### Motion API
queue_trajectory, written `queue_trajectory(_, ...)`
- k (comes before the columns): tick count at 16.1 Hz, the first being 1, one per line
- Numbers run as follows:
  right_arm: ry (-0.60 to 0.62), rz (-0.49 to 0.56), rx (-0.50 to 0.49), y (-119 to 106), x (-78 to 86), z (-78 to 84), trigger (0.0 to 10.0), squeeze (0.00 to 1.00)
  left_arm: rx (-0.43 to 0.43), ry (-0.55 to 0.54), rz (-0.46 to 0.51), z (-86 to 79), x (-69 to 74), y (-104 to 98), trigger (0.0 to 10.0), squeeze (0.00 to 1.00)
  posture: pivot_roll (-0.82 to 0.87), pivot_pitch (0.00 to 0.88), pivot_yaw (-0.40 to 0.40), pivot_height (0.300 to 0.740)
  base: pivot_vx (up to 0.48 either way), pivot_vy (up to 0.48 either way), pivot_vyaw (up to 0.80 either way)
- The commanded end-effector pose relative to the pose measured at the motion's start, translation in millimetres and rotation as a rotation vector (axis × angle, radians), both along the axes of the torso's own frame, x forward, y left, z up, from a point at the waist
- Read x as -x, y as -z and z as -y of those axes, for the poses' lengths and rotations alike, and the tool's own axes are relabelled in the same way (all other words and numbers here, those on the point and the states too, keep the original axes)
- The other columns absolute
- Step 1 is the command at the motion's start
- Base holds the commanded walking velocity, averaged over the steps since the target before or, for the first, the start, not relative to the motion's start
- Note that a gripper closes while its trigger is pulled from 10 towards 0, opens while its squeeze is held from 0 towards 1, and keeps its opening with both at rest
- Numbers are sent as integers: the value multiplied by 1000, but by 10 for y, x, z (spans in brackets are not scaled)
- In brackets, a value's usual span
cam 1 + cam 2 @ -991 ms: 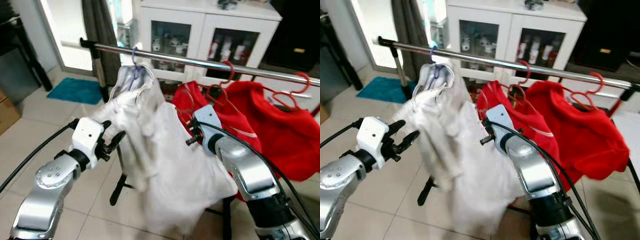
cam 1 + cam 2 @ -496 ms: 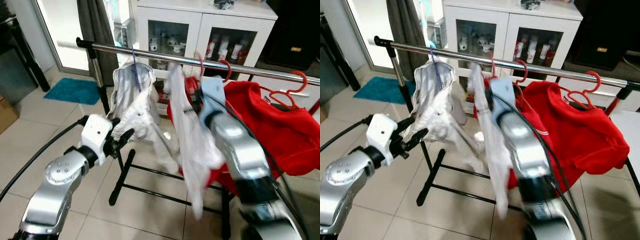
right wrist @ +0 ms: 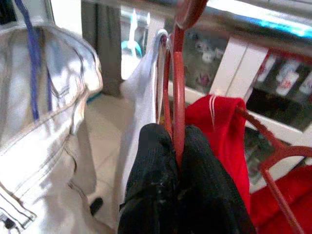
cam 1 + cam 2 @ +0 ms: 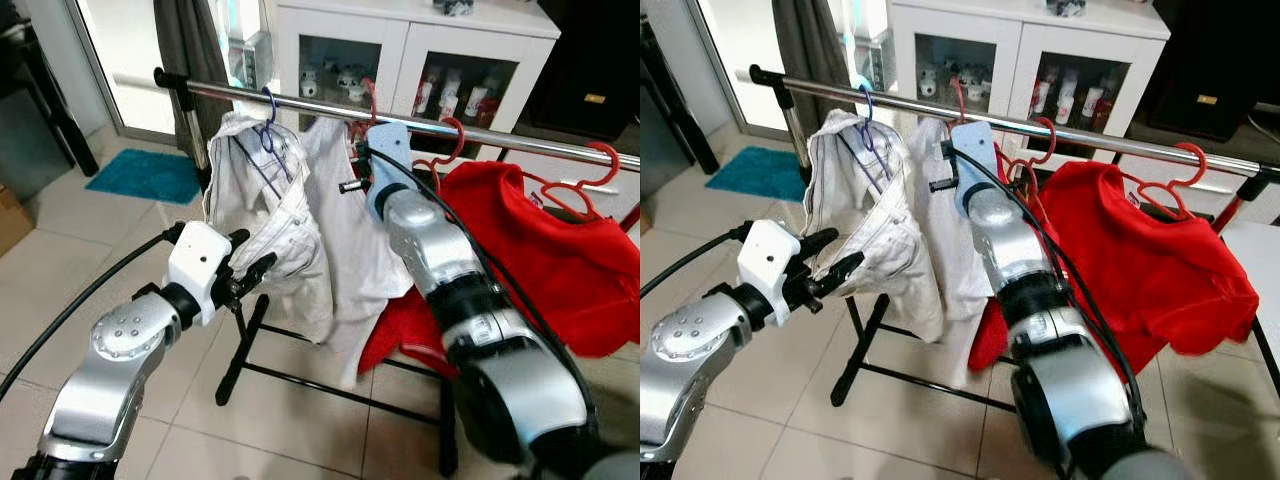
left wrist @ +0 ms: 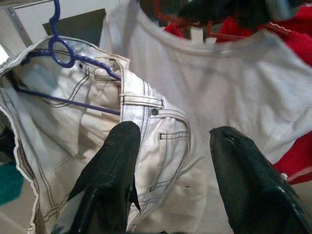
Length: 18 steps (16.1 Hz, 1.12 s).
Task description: Hang hanger
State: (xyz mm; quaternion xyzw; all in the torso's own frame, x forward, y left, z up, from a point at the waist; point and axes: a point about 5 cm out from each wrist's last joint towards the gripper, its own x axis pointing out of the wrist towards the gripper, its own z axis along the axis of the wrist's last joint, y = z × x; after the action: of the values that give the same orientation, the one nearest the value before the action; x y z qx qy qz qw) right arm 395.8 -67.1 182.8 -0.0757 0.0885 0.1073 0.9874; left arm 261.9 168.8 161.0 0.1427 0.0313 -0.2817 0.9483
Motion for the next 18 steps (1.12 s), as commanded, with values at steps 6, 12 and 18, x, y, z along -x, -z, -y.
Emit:
queue_trajectory(6, 81, -42, -31, -99, -149, 39, 10000, 0, 41, 69, 50, 83, 96, -182, 10000, 0, -3, 122, -74, 740, 0, 0, 0)
queue_trajectory(12, 149, -74, -80, -128, -185, 120, 10000, 0, 20, 63, 37, 20, 191, -228, 10000, 0, 21, 157, -81, 740, 0, 0, 0)
queue_trajectory(18, 145, -95, -97, -119, -189, 140, 10000, 1000, 14, 65, 36, 4, 196, -282, 10000, 0, 22, 162, -78, 740, 0, 0, 0)
